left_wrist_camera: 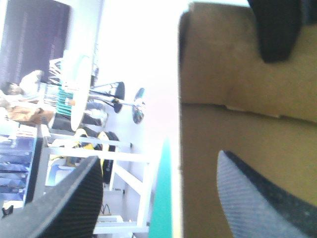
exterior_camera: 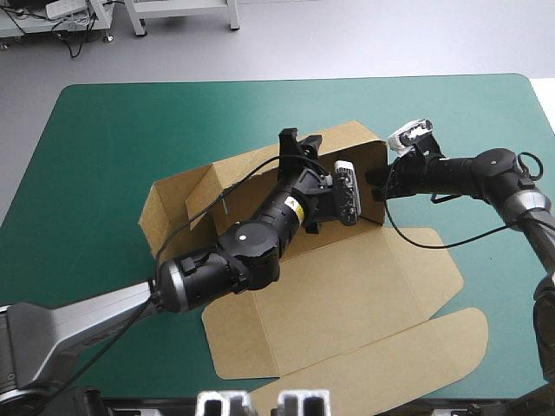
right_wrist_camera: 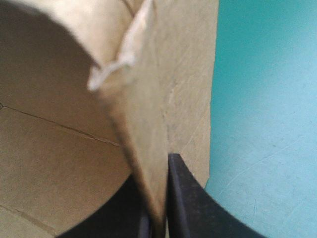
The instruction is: Fold the box
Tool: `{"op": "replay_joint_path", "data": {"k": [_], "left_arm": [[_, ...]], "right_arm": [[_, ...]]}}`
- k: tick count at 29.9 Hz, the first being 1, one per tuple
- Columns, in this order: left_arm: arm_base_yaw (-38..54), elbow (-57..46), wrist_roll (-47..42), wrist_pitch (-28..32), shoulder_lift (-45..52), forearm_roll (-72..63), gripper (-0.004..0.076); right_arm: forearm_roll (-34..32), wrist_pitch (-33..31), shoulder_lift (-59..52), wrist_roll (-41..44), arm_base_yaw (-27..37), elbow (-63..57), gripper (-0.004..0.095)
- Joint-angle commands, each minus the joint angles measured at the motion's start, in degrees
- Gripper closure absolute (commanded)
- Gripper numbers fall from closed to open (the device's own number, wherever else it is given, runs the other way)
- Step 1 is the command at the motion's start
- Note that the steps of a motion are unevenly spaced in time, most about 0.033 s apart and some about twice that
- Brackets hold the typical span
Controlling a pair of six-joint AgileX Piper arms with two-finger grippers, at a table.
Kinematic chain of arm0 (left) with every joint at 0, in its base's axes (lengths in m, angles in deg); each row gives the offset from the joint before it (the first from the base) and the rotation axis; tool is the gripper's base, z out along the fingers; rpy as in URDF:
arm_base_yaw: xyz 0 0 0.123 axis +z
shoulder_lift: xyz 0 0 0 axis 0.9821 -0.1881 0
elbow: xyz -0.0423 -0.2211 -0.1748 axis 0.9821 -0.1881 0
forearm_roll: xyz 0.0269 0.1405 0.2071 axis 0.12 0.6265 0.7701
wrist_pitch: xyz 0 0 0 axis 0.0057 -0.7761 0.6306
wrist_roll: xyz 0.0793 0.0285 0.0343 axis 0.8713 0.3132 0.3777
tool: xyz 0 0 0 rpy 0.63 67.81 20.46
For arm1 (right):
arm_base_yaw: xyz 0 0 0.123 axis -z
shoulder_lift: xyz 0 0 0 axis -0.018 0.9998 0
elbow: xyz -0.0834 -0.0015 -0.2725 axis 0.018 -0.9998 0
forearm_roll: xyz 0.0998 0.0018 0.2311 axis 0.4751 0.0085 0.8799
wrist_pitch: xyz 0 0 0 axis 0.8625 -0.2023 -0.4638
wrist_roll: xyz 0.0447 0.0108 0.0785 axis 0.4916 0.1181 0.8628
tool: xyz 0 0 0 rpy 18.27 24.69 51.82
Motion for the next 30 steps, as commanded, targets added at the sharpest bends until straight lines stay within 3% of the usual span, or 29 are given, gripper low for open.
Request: {"op": "replay_joint_path", "data": {"k": [1,4,7,10,15,22,25,30], "left_arm": [[-0.7,1.5,-7.9,-0.6,6.1,8.8,0.0271],[0.2,1.5,-13.3,-5.8,8.2,14.4,0.0359],[3.5,1.5,-16.5,-11.0,9.9,18.2,0.0532],[9.3,1.5,-16.6,-11.4,11.7,17.5,0.0737],[23.4,2.3,-16.9,-10.2,13.9,7.5,0.073],[43.3,2.6,-15.3,-8.4,17.2,-20.1,0.073],[49.2,2.6,-5.9,-11.8,18.3,-33.7,0.073],[55.2,2.6,7.7,-20.0,19.4,-51.6,0.0731]], "right_arm": [[-1.2,-3.3,-0.8,2.0,-0.9,0.3,0.0909],[-1.3,-3.4,-0.8,3.8,-0.9,0.3,0.0909],[-1.9,-3.4,-0.9,6.7,-0.9,0.4,0.0909],[-3.9,-3.4,-1.3,11.2,-0.9,0.9,0.0909],[-6.8,-4.0,-3.9,18.3,-1.1,2.3,0.0908],[-23.3,-8.8,-6.7,41.0,-6.5,9.2,0.0908],[-29.5,-12.5,-6.7,50.6,-9.3,13.9,0.0908],[-35.0,-13.2,-6.4,58.0,-11.2,20.0,0.0908]]}}
